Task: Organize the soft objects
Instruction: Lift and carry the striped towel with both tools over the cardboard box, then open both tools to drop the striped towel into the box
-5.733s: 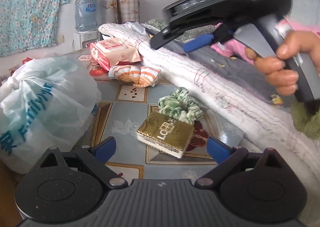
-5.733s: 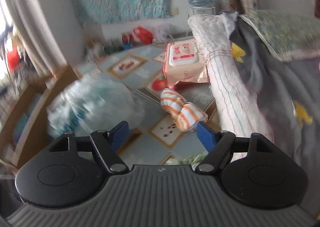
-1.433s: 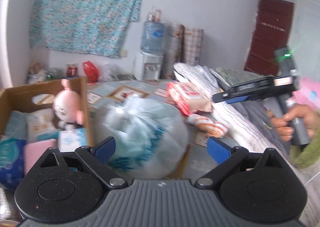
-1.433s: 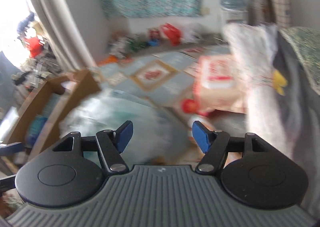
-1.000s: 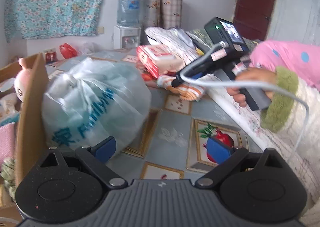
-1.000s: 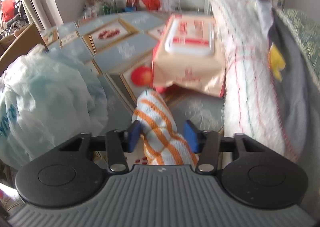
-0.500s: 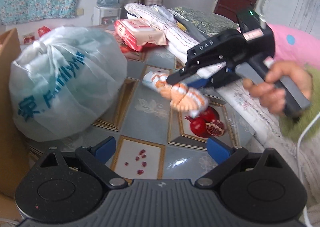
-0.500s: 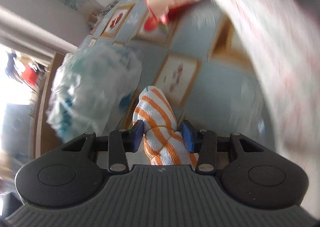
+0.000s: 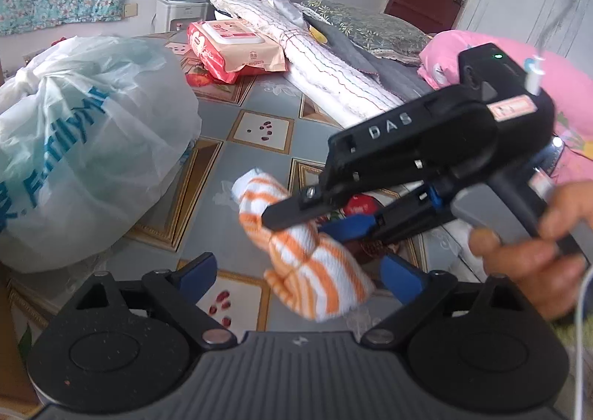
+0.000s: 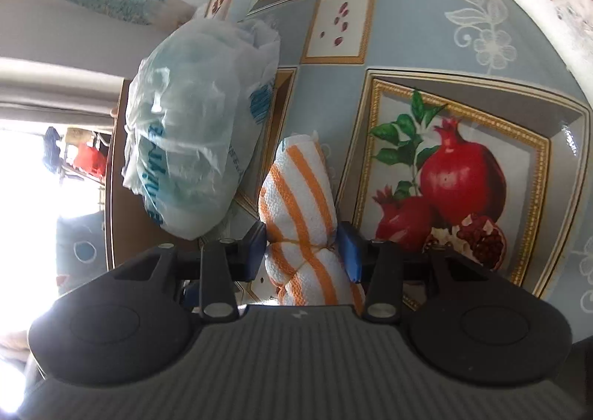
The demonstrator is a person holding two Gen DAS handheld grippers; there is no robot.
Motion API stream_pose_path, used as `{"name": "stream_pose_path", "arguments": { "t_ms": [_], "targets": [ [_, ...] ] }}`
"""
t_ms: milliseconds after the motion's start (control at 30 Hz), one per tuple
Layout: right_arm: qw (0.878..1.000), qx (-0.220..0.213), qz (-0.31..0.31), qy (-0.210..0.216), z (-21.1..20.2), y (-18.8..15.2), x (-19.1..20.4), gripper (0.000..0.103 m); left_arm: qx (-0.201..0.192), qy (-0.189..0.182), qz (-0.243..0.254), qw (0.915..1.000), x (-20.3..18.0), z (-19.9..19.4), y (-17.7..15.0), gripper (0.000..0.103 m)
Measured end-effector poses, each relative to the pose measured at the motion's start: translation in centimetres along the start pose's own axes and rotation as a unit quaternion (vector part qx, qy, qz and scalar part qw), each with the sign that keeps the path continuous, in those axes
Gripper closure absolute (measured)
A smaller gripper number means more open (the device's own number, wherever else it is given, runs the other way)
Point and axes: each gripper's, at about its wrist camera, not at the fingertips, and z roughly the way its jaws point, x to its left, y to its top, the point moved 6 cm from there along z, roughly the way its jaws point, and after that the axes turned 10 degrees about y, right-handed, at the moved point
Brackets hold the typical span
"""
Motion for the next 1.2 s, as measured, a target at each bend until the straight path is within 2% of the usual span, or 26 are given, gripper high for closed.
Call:
{"name": "stream_pose_path", "arguments": {
  "t_ms": [100,167,233,367,400,533,667,767,900,1067,1133,1200],
  "targets": [
    [1.0,-0.003,-0.008,-0.001,0.0,-0.2,0.1,0.061,0.016,0.016,0.003,0.9997,-0.3,1.4,0.1,0.02],
    [1.0,-0.002,-0.016,-0.002,-0.1,-0.1,0.1,0.061,0.023,0.009,-0.003,0.9997,-0.5,2.0,0.1,0.022],
    [1.0,-0.001,-0.027,-0.001,-0.1,-0.2,0.1,0.063,0.025,0.003,-0.005,0.9997,-0.6,2.4,0.2,0.032],
    [0.999,-0.007,-0.037,0.002,-0.5,-0.3,0.2,0.064,0.018,-0.001,-0.002,0.9998,-1.0,2.3,0.2,0.04],
    [0.999,-0.01,-0.039,0.003,-0.9,-0.4,0.3,0.064,0.016,-0.006,-0.003,0.9998,-1.0,2.0,0.2,0.045],
    [0.998,-0.019,-0.064,0.014,-2.1,-0.8,2.4,0.064,-0.014,0.0,0.0,0.9999,-1.1,-0.4,0.7,0.046],
    [0.99,-0.029,-0.131,0.037,-2.5,-1.5,7.5,0.064,-0.074,0.032,-0.014,0.9967,0.3,-5.1,1.8,0.045],
    [0.98,-0.023,-0.183,0.073,-1.5,-2.2,12.2,0.064,-0.12,0.073,-0.035,0.9894,2.6,-9.2,2.2,0.045],
    [0.963,0.011,-0.233,0.132,2.1,-3.5,18.2,0.064,-0.157,0.129,-0.074,0.9762,7.0,-14.1,1.9,0.046],
    [0.948,0.061,-0.259,0.177,8.2,-5.3,23.3,0.063,-0.159,0.168,-0.133,0.9637,13.5,-17.9,0.6,0.045],
    [0.945,0.07,-0.267,0.175,10.5,-5.8,24.1,0.063,-0.145,0.169,-0.158,0.9621,15.8,-17.9,0.1,0.043],
    [0.945,0.067,-0.278,0.158,12.3,-6.0,24.4,0.062,-0.13,0.157,-0.181,0.9621,17.7,-17.7,-0.1,0.035]
  ]
}}
